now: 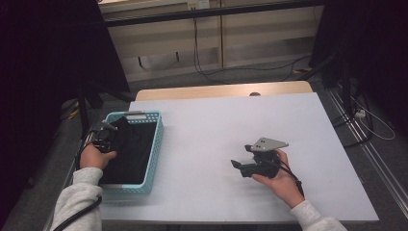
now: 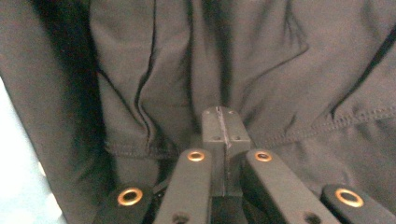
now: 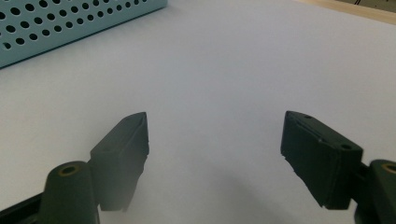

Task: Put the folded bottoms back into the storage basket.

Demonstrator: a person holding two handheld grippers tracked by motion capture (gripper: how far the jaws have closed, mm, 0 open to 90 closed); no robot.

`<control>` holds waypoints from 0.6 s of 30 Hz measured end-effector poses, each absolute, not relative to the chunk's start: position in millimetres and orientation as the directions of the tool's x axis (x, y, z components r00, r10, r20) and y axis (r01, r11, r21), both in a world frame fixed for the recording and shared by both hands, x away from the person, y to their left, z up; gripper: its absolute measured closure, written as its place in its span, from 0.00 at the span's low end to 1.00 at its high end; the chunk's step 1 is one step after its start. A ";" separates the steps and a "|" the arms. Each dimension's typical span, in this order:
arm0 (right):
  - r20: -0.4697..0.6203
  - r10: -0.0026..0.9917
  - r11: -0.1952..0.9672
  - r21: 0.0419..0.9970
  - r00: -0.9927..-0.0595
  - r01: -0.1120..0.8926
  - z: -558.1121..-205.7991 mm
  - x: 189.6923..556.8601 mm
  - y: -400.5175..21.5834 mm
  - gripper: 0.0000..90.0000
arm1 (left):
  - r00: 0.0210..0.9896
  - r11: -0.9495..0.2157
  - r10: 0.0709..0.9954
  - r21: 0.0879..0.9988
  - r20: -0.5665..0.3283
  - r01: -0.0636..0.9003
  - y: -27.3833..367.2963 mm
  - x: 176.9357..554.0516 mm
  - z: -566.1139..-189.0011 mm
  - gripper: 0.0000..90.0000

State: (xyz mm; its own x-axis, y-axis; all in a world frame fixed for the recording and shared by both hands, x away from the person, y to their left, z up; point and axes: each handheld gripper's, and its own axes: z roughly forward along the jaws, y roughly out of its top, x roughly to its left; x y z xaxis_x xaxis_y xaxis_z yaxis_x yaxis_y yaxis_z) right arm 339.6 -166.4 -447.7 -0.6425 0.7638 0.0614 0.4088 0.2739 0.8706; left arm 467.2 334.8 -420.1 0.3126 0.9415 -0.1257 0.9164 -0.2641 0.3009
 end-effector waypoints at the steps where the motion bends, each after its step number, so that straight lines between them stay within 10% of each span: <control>1: 0.064 0.765 0.272 0.870 -0.641 0.411 -447.8 339.7 -166.4 0.25 | 0.310 -0.262 0.942 0.298 -0.126 0.918 335.0 467.0 -418.8 1.00; 18: 0.071 0.768 0.260 0.874 -0.637 0.411 -447.7 342.3 -168.2 0.25 | 0.271 -0.234 0.962 0.435 -0.024 0.869 339.1 507.3 -424.2 1.00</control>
State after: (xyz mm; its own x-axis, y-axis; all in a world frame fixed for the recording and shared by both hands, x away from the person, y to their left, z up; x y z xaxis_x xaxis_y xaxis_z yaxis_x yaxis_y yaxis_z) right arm 342.3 -168.2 -447.7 -0.6368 0.7678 0.0706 0.4109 0.2604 0.8737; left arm 507.3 339.1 -424.2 0.2707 0.9624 -0.0241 0.8695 -0.2337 0.4352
